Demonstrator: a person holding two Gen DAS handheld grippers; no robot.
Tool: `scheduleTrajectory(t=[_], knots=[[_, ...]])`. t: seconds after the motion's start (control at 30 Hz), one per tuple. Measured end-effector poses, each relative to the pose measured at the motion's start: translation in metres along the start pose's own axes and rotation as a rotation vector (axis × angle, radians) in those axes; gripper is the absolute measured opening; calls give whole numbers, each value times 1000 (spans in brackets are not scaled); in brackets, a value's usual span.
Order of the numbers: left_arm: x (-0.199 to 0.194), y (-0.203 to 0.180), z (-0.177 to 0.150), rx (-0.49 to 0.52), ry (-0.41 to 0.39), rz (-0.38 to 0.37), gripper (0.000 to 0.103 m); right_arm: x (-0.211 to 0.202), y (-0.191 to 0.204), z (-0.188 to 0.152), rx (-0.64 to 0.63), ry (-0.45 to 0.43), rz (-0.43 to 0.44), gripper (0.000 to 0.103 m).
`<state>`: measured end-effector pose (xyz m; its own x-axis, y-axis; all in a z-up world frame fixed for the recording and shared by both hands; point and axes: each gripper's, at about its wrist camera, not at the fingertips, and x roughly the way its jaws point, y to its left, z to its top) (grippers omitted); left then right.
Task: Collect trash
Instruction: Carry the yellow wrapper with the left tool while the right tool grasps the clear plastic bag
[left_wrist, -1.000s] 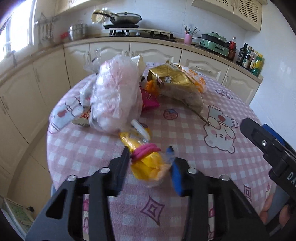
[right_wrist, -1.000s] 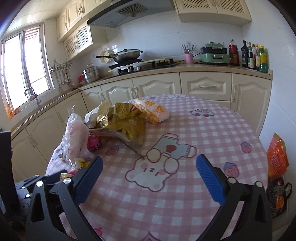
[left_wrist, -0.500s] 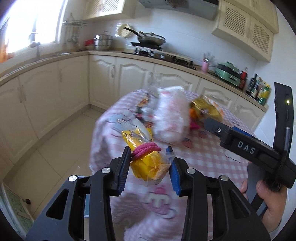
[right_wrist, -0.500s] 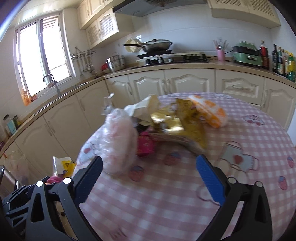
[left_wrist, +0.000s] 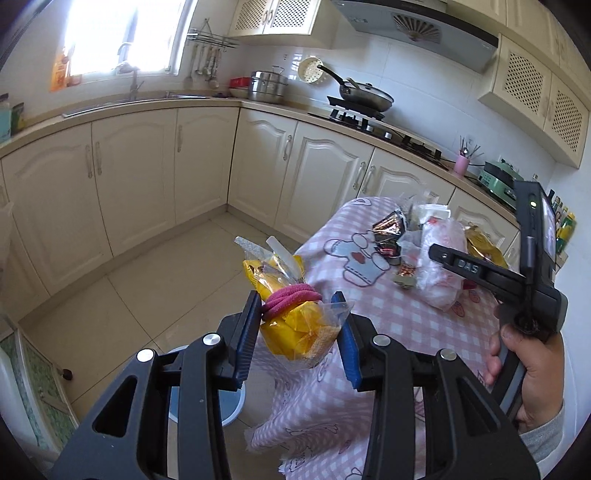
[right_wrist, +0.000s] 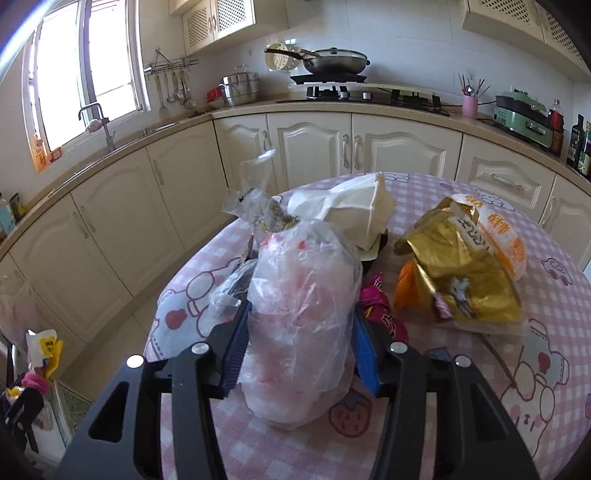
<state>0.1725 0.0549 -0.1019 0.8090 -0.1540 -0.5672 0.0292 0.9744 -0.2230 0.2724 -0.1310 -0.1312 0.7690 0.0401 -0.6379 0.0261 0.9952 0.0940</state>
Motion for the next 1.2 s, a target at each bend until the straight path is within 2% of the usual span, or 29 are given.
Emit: scheduleTrajectory(t=[0.17, 0.27, 0.37, 0.5, 0.7, 0.83, 0.93, 1.0, 1.2], knots=[[0, 19, 2, -35, -3, -11, 37, -32, 5, -3, -6, -92, 26, 47], [-1, 35, 1, -48, -4, 9, 37, -62, 21, -2, -32, -168, 85, 47], [-2, 53, -1, -66, 0, 45, 37, -76, 48, -3, -89, -178, 190, 47], [2, 81, -7, -102, 24, 109, 37, -61, 102, -16, -170, -98, 348, 47], [17, 126, -22, -160, 81, 231, 37, 13, 177, -49, -239, 98, 433, 47], [37, 151, -27, -195, 132, 271, 37, 63, 216, -70, -247, 196, 466, 50], [51, 164, -32, -222, 164, 284, 37, 94, 237, -77, -236, 254, 472, 56], [59, 168, -35, -227, 186, 287, 37, 106, 243, -81, -242, 261, 443, 63], [78, 174, -41, -225, 224, 269, 37, 112, 239, -88, -238, 259, 401, 66]])
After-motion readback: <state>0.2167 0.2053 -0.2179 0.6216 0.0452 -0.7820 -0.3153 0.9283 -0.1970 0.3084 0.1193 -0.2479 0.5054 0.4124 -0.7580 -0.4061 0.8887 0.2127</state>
